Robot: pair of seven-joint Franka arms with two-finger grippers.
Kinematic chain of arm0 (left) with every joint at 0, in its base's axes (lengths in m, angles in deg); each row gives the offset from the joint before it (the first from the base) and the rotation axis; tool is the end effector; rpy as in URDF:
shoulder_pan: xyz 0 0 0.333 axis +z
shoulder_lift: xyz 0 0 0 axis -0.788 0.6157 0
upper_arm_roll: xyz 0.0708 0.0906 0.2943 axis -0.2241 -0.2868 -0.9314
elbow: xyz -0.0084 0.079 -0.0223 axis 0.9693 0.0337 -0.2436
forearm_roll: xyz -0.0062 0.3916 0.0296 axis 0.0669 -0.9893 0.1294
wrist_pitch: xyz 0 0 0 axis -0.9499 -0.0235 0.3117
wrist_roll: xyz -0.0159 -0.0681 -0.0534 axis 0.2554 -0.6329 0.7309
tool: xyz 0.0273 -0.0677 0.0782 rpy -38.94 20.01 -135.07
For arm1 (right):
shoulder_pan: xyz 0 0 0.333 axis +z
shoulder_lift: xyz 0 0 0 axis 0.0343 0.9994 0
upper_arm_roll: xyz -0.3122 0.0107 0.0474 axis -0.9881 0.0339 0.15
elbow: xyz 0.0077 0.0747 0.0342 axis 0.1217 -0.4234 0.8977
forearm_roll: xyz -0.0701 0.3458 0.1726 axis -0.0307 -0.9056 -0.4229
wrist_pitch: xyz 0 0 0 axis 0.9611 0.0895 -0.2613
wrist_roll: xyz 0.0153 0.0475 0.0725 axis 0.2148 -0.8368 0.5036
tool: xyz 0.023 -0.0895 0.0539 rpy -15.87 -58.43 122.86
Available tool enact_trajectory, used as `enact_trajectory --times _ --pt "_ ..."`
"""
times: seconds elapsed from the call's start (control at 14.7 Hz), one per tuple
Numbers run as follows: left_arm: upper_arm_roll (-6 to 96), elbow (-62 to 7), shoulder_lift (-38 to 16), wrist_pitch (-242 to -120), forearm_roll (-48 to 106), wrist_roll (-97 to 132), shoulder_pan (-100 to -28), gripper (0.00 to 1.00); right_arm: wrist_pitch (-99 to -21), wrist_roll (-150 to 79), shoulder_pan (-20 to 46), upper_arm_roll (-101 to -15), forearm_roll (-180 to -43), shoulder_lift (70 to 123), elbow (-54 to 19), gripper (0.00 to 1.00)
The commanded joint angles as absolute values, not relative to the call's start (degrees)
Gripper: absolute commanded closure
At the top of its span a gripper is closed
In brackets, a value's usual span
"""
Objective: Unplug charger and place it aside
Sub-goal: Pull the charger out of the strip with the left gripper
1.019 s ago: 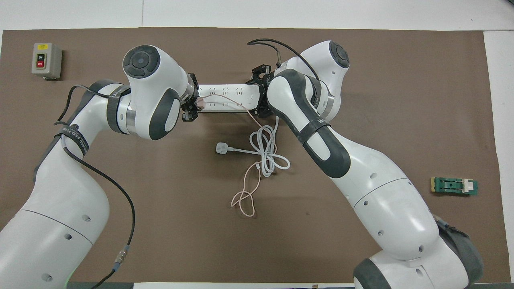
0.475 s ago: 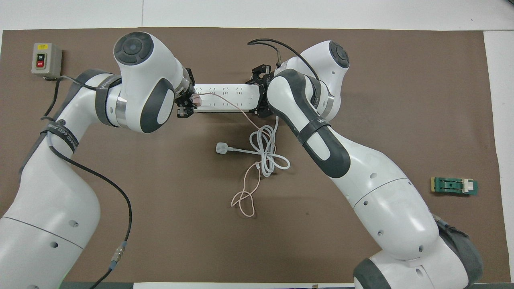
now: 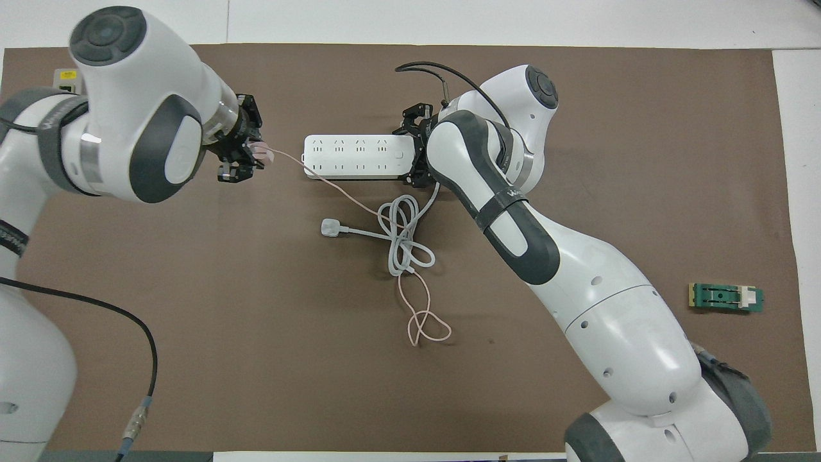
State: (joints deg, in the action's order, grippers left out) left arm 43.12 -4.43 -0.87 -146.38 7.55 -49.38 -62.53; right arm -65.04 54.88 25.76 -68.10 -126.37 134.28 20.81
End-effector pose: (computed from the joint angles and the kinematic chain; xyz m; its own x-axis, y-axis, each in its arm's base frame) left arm 0.6486 -0.1369 0.4605 0.3164 0.9461 -0.0697 0.9471 -0.3192 -0.0340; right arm 0.7128 0.3186 0.2574 0.0987 -0.7950 -0.5985 -0.9944 -0.1013 -0.0295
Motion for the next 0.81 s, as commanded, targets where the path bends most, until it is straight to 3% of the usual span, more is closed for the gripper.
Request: enact_trajectory --times 0.0,0.27,0.75 --pt "43.50 -8.09 -3.85 -144.42 7.88 -32.98 -54.32 1.00 -64.39 58.53 24.99 -67.78 -124.83 130.96 20.87 0.00" --pt "43.50 -11.41 -5.34 -144.76 9.81 -13.53 -43.84 1.00 -57.91 59.51 22.81 -68.48 -124.56 122.44 15.77 0.00" --pt "43.50 -24.68 -10.09 -155.64 9.81 -7.69 -43.56 0.99 -37.25 45.31 15.96 -69.54 -109.11 107.24 14.97 0.00"
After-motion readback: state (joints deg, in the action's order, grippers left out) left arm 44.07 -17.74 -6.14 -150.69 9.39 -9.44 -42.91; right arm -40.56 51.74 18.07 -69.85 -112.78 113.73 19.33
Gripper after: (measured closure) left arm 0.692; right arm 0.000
